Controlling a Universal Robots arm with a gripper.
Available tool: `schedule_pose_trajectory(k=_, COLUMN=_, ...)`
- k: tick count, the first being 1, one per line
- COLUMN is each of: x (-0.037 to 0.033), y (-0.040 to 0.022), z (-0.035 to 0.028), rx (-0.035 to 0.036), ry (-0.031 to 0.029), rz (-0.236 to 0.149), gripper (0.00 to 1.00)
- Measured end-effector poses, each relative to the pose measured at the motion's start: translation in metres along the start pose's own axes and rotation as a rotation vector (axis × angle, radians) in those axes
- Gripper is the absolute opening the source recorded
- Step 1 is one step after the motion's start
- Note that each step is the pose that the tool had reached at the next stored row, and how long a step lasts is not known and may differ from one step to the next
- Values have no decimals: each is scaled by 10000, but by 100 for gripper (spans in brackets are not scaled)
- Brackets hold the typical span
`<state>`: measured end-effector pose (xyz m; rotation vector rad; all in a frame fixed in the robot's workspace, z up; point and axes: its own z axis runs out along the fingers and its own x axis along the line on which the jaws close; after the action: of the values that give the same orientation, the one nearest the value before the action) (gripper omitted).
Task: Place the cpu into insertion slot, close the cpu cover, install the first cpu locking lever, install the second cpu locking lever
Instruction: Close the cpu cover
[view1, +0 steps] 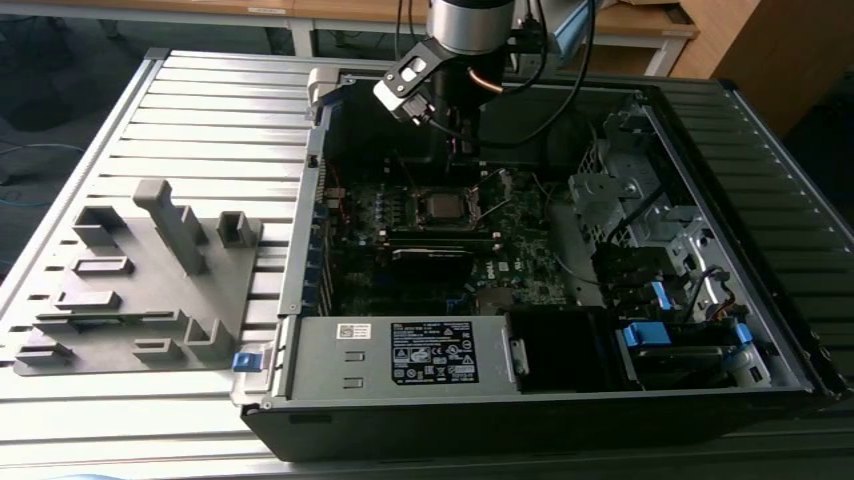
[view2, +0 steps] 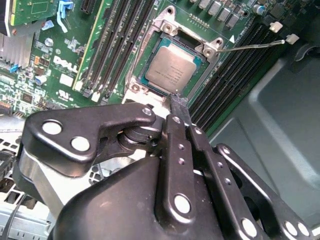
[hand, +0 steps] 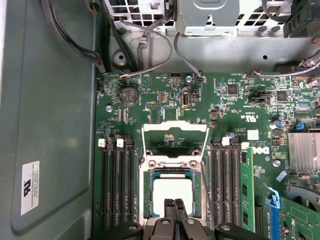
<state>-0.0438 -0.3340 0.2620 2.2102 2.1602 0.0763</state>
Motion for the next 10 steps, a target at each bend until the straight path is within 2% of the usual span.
schedule_pose_trajectory(k=10, x=0, y=4, z=-53, rx=-3, ry=5, rz=0, gripper=11)
